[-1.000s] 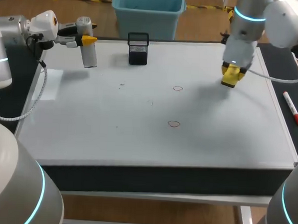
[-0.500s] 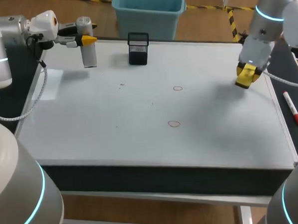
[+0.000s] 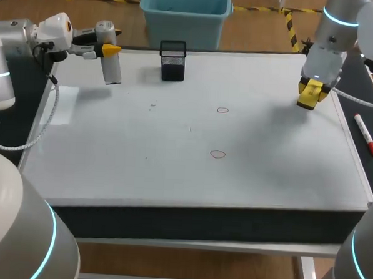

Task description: Pick up the inspection probe, press it on each red-marked spot on the whiteboard one by one, put down the probe, pick up the eraser, and wipe off all the red marks.

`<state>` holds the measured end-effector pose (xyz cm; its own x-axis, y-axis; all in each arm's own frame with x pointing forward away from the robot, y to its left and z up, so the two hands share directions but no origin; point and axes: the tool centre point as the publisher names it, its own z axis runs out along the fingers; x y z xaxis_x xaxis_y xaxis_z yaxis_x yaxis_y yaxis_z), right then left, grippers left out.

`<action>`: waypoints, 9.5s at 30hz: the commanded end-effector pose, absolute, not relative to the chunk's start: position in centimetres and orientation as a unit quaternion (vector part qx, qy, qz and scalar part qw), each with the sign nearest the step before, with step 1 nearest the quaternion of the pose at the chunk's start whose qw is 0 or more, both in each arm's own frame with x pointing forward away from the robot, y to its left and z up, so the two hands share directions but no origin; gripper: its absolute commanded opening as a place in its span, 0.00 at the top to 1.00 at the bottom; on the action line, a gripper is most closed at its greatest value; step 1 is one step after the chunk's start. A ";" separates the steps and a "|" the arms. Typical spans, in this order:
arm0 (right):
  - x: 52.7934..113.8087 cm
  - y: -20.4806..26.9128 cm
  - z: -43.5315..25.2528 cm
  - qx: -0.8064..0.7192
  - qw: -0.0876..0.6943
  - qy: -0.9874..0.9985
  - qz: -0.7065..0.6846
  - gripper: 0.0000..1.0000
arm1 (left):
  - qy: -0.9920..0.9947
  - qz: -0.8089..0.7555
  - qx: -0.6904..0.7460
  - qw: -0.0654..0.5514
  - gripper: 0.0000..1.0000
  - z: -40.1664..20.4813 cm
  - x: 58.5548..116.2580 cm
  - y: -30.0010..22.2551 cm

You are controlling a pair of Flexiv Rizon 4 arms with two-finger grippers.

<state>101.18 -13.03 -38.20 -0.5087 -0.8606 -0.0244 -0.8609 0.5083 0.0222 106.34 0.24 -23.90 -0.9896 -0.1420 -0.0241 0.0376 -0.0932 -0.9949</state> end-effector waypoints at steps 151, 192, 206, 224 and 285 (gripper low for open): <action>101.1 -13.1 -38.1 -0.497 0.005 0.868 0.014 1.00 | 0.659 -0.745 0.050 -0.084 1.00 -22.6 97.3 -28.5; 101.1 -13.1 -38.1 -0.497 0.005 0.868 0.014 1.00 | 0.651 -0.742 -0.124 0.104 1.00 -23.2 97.2 -7.1; 101.1 -13.1 -38.1 -0.497 0.005 0.868 0.014 1.00 | 0.643 -0.739 -0.137 0.144 1.00 -23.1 97.6 -1.7; 100.3 -5.2 -37.3 -0.562 0.020 0.827 0.004 1.00 | 0.643 -0.738 -0.137 0.150 1.00 -22.7 97.7 -0.2; 98.7 10.4 -43.1 -0.703 -0.018 0.710 0.032 1.00 | 0.643 -0.738 -0.137 0.150 1.00 -22.7 97.7 -0.2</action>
